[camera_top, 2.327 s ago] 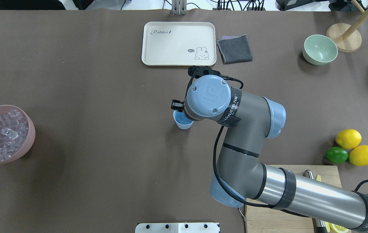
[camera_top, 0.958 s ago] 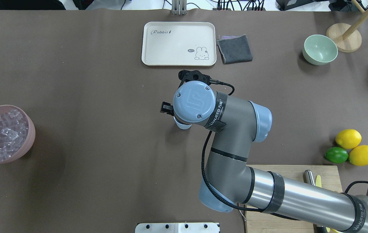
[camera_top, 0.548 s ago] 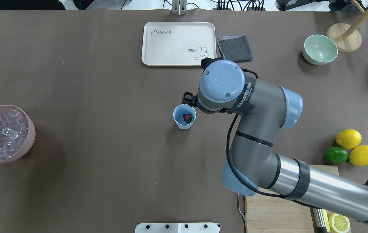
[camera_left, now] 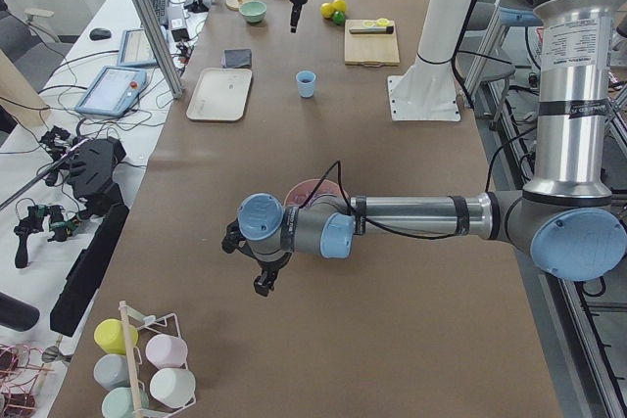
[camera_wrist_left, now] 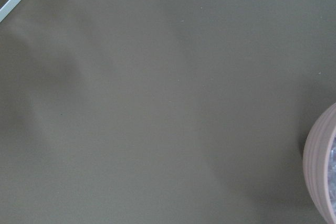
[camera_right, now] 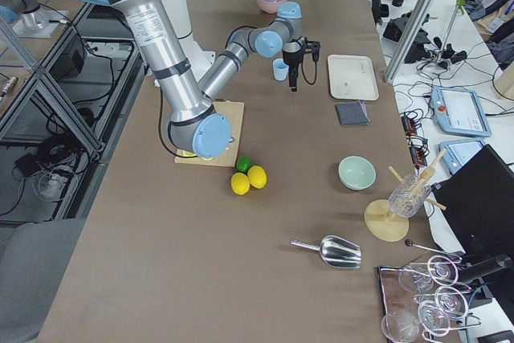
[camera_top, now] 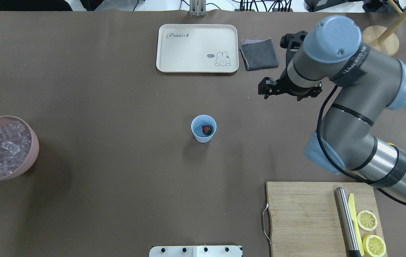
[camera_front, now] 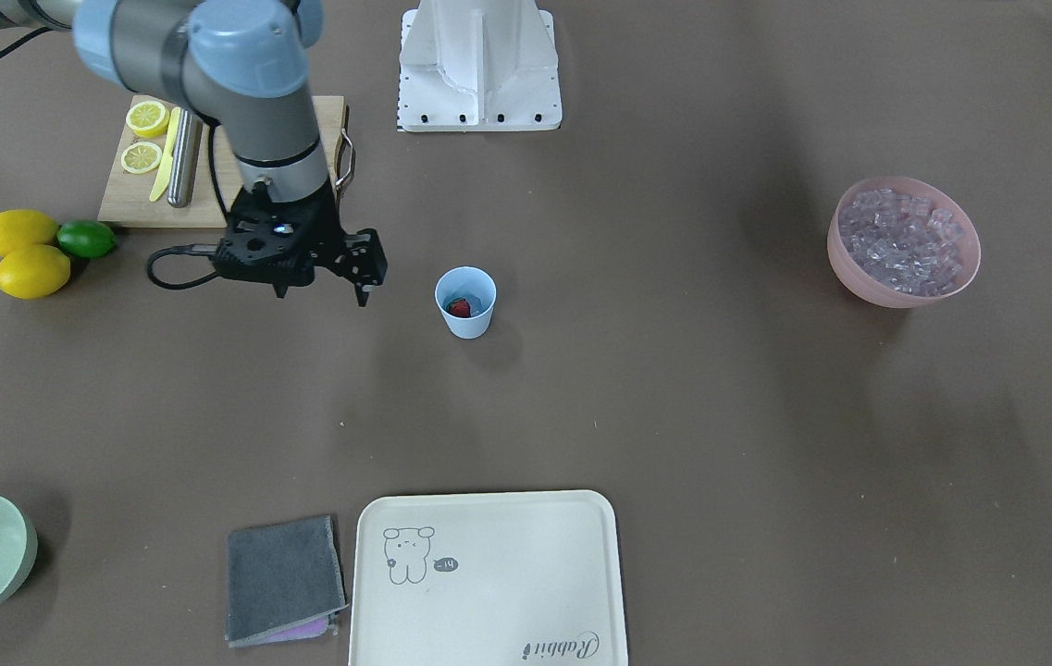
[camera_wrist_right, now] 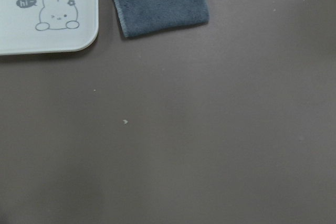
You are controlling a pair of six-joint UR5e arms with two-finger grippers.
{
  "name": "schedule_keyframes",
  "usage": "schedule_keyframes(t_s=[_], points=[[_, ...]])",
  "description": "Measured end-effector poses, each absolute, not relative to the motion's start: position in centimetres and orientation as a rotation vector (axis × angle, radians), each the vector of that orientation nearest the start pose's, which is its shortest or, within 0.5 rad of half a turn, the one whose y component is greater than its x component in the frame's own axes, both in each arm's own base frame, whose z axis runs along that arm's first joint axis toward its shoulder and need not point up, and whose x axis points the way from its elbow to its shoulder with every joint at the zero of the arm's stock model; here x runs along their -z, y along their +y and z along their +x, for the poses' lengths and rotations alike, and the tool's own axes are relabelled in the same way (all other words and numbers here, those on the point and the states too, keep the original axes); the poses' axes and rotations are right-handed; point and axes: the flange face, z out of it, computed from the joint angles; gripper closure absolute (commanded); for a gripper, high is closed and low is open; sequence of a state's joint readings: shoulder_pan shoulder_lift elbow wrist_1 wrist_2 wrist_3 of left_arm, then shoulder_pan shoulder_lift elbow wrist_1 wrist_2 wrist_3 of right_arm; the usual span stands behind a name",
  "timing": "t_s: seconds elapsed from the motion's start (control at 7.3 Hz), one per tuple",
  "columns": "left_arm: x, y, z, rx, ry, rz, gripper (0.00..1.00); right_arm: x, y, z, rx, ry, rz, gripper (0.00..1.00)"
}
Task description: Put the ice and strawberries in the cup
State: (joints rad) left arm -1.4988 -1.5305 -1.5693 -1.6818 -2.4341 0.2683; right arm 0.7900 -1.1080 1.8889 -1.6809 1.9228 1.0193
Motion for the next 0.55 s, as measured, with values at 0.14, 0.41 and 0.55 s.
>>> schedule_keyframes(t_s=[0.14,0.41,0.55], points=[[-66.3,-48.1,-2.2,-0.338,0.859,0.121,0.01,-30.9,-50.7,-31.6,-0.038,-0.702,0.159,0.0],[-66.7,-47.8,-2.3,-0.325,0.862,0.092,0.01,-38.6,-51.5,-21.9,0.091,-0.662,0.156,0.0],[-66.8,-47.7,-2.2,-0.323,0.864,0.088,0.01,-42.9,-51.0,-16.7,0.088,-0.658,0.142,0.0]])
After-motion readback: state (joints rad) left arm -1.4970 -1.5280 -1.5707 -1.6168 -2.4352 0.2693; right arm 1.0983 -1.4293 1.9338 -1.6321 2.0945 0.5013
